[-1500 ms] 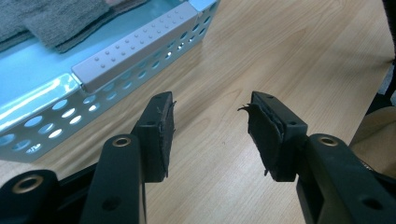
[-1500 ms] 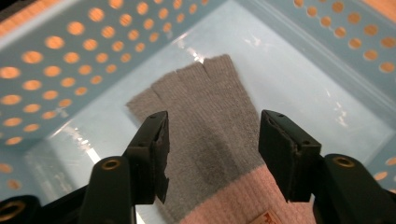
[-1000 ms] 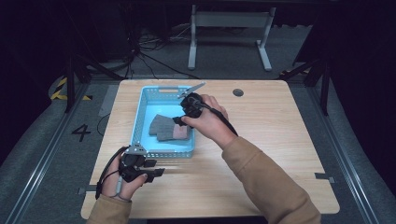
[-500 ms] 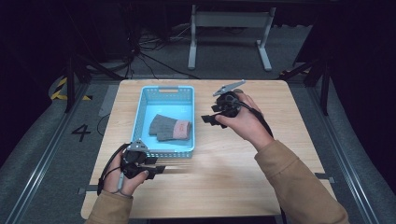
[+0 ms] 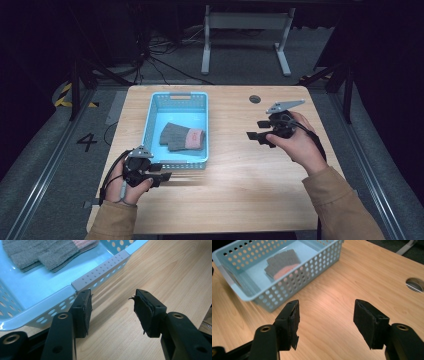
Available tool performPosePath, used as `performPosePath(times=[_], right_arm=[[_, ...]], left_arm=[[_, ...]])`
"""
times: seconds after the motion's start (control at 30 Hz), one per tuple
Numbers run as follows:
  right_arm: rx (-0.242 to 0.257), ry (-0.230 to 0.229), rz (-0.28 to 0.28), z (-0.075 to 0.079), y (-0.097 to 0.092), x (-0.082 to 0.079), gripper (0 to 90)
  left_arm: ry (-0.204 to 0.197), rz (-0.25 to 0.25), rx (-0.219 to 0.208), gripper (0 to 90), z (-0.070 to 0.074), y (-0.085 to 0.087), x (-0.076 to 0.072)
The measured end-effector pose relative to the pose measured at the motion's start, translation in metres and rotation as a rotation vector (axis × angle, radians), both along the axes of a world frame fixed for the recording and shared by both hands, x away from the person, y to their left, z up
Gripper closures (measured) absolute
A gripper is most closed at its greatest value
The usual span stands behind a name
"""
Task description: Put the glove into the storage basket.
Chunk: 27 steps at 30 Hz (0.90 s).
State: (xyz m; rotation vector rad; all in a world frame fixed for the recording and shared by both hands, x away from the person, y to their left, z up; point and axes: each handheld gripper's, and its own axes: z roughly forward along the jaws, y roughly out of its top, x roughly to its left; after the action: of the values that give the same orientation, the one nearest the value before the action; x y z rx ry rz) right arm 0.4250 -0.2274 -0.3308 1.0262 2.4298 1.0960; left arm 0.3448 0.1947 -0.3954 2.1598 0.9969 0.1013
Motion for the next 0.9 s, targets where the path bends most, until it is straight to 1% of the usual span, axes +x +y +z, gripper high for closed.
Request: performPosePath(times=[0.1, 0.2, 0.33, 0.43, 0.47, 0.57, 0.63, 0.67, 0.7, 0.73, 0.8, 0.9], right_arm=[[-0.027, 0.008, 0.000, -0.012, -0.019, -0.011, 38.3], [-0.048, 0.006, -0.020, -0.022, -0.036, -0.021, 38.3], [-0.031, 0.023, -0.040, -0.033, -0.056, -0.030, 38.1], [-0.036, 0.030, -0.045, -0.041, -0.065, -0.035, 37.5], [-0.029, 0.034, -0.054, -0.044, -0.068, -0.037, 37.4], [-0.002, 0.038, -0.073, -0.054, -0.075, -0.039, 37.1], [0.033, 0.035, -0.098, -0.065, -0.082, -0.039, 37.4], [0.022, 0.050, -0.106, -0.071, -0.084, -0.037, 37.5], [-0.006, 0.061, -0.105, -0.076, -0.086, -0.036, 38.3], [-0.027, 0.057, -0.108, -0.080, -0.089, -0.035, 38.4], [-0.038, 0.042, -0.119, -0.087, -0.094, -0.034, 38.4], [-0.037, 0.041, -0.120, -0.095, -0.097, -0.033, 38.4]], left_arm=[[0.001, 0.002, -0.002, 48.7, -0.001, 0.001, 0.000], [0.005, 0.007, -0.004, 48.5, -0.002, 0.002, 0.000], [-0.001, 0.009, -0.001, 48.1, -0.002, 0.002, 0.001], [-0.008, 0.014, 0.008, 46.8, -0.004, 0.001, 0.001], [-0.008, 0.015, 0.011, 46.7, -0.004, 0.001, 0.001], [-0.004, 0.013, 0.016, 46.0, -0.007, 0.000, 0.002], [-0.004, 0.011, 0.019, 45.8, -0.009, 0.000, 0.003], [-0.003, 0.011, 0.020, 45.7, -0.009, 0.000, 0.003], [-0.002, 0.012, 0.018, 45.6, -0.010, 0.000, 0.003], [-0.001, 0.011, 0.019, 45.4, -0.010, 0.000, 0.003], [0.003, 0.007, 0.020, 45.3, -0.011, 0.000, 0.004], [0.002, 0.008, 0.020, 44.8, -0.012, 0.000, 0.004]])
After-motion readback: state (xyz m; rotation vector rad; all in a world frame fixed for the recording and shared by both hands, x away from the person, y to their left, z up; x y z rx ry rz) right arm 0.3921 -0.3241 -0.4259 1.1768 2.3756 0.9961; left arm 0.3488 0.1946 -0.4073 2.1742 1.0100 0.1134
